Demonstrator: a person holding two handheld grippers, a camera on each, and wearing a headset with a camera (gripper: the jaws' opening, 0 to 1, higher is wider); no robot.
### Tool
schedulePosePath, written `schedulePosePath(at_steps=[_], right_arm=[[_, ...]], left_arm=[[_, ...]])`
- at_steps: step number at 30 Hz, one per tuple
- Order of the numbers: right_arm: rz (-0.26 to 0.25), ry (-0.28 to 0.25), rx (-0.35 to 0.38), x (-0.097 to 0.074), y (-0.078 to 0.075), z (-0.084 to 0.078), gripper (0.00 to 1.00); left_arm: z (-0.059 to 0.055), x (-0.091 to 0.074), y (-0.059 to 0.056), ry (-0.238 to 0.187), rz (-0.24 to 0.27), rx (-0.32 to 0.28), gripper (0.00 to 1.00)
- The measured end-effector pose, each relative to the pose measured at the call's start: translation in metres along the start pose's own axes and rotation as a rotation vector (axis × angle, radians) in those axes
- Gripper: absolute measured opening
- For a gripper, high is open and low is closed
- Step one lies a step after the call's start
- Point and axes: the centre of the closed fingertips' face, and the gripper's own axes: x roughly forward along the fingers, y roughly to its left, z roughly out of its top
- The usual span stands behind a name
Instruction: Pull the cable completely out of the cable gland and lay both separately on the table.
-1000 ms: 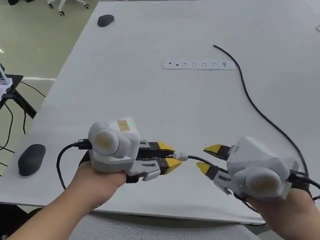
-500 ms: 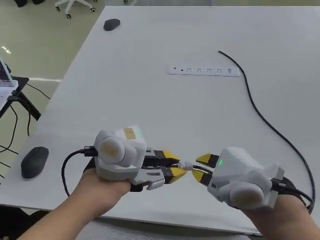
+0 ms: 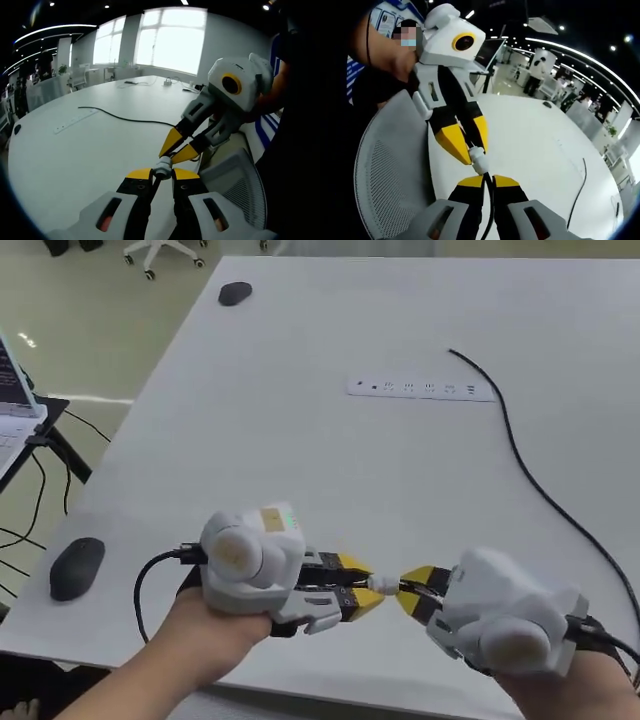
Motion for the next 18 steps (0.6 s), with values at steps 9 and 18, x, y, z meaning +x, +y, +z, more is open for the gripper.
schedulePosePath(at_steps=[9, 18], right_arm=[[-0.001, -0.003, 0.128, -0.003, -0.011, -0.014, 0.01], [-0.04, -0.004, 0.305, -0.006, -0.028, -0.034, 0.01]], left_arm=[[-0.001, -0.001, 0.003, 0.005, 0.009, -0.002, 0.15], [0.002, -0.004, 0.007, -0.003, 0.024, -0.016, 0.15]])
